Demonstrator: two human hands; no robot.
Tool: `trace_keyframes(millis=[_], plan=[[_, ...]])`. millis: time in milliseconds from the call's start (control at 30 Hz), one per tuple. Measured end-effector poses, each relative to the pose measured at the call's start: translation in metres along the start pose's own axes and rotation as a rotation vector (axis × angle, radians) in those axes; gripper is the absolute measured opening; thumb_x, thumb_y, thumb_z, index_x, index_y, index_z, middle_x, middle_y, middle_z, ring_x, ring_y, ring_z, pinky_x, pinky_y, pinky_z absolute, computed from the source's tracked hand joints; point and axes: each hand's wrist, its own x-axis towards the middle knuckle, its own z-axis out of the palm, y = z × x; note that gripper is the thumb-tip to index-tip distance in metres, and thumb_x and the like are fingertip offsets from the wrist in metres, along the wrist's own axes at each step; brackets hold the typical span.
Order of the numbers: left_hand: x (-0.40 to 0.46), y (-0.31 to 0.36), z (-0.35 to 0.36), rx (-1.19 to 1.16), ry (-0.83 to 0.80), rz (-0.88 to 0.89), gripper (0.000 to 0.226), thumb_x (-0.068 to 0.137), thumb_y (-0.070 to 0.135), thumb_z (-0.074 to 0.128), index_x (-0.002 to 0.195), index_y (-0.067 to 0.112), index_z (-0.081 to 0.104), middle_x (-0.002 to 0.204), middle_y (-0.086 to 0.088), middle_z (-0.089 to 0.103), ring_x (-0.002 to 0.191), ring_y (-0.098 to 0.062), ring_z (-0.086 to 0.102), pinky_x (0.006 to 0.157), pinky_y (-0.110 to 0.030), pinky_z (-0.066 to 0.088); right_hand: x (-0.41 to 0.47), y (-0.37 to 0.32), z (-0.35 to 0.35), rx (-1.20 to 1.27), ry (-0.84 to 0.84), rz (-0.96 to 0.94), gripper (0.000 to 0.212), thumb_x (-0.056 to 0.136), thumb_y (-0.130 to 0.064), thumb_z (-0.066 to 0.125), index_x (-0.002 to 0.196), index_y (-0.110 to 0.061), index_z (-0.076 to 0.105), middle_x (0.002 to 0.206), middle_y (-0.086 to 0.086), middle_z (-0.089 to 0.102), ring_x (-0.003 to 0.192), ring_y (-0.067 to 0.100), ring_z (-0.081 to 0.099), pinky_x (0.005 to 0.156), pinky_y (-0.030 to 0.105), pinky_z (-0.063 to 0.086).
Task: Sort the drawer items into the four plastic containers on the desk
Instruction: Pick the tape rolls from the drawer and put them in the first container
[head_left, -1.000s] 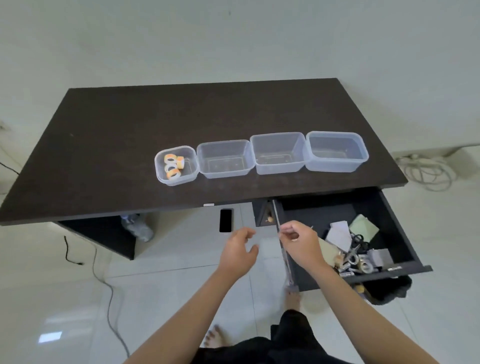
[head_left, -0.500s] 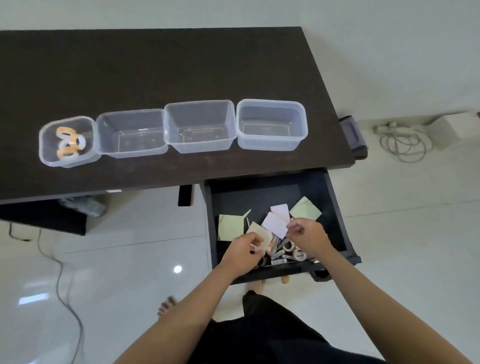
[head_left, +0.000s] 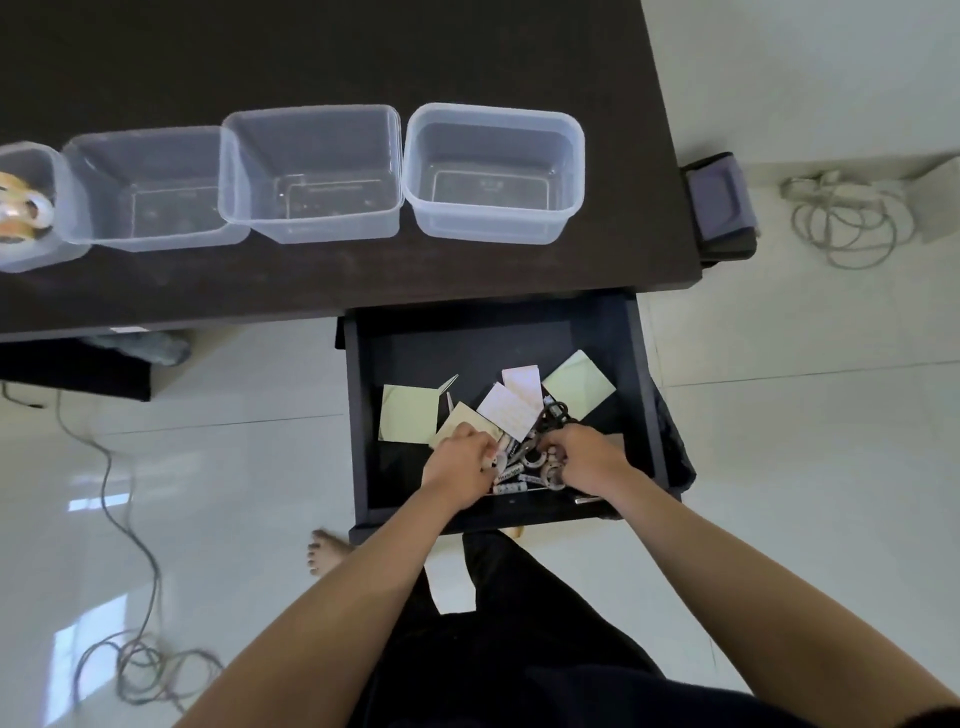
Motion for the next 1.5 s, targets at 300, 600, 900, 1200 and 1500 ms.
trace_keyframes(millis=[300,600,900,1200,1500], plan=[[0.007,0.009,0.019,-0.012,-0.001,-0.006,0.026,0.086,0.017,0.054,0.109,0.027,0.062,0.114,0.005,0.063,0.109,-0.02,0.054,0.082,-0.034,0.05,0.003,0.01,0.003,0.016,0.087,-0.039,0.047,0.076,-0.001,0.061,0.113,-0.029,0.062,0.109,-0.003,0.056,0.105,0.017,0.058,0.066,0.025,0.042],[0.015,0.003,0.008,-0.035,0.126,-0.013,0.039,0.089,0.01,0.048,0.124,0.024,0.058,0.12,0.002,0.062,0.118,-0.022,0.047,0.086,-0.036,0.05,0.005,0.011,0.004,-0.016,0.082,-0.064,0.063,0.081,-0.002,0.058,0.129,-0.041,0.05,0.117,-0.002,0.049,0.104,0.02,0.058,0.072,0.037,0.053],[0.018,-0.021,-0.02,-0.224,0.263,-0.128,0.034,0.086,0.007,0.054,0.114,0.023,0.065,0.106,0.004,0.066,0.1,-0.015,0.059,0.09,-0.037,0.051,0.014,0.005,0.004,-0.231,0.081,-0.171,0.043,0.084,-0.012,0.061,0.122,-0.031,0.055,0.123,0.0,0.052,0.088,0.026,0.062,0.061,0.029,0.041],[-0.006,-0.025,-0.023,-0.527,0.391,-0.304,0.023,0.086,0.005,0.06,0.105,0.016,0.067,0.095,0.004,0.063,0.085,-0.01,0.058,0.074,-0.018,0.044,0.017,0.003,0.008,-0.306,0.061,-0.231,0.031,0.086,-0.015,0.06,0.114,-0.026,0.064,0.128,-0.003,0.051,0.104,0.02,0.059,0.073,0.03,0.045],[-0.021,-0.034,-0.015,-0.268,-0.054,-0.166,0.024,0.079,0.011,0.07,0.1,0.023,0.07,0.08,0.004,0.06,0.078,-0.011,0.056,0.063,-0.015,0.04,0.014,0.002,0.008,-0.241,0.041,-0.245,0.027,0.085,-0.016,0.057,0.11,-0.025,0.062,0.123,-0.003,0.053,0.105,0.02,0.058,0.078,0.033,0.045]])
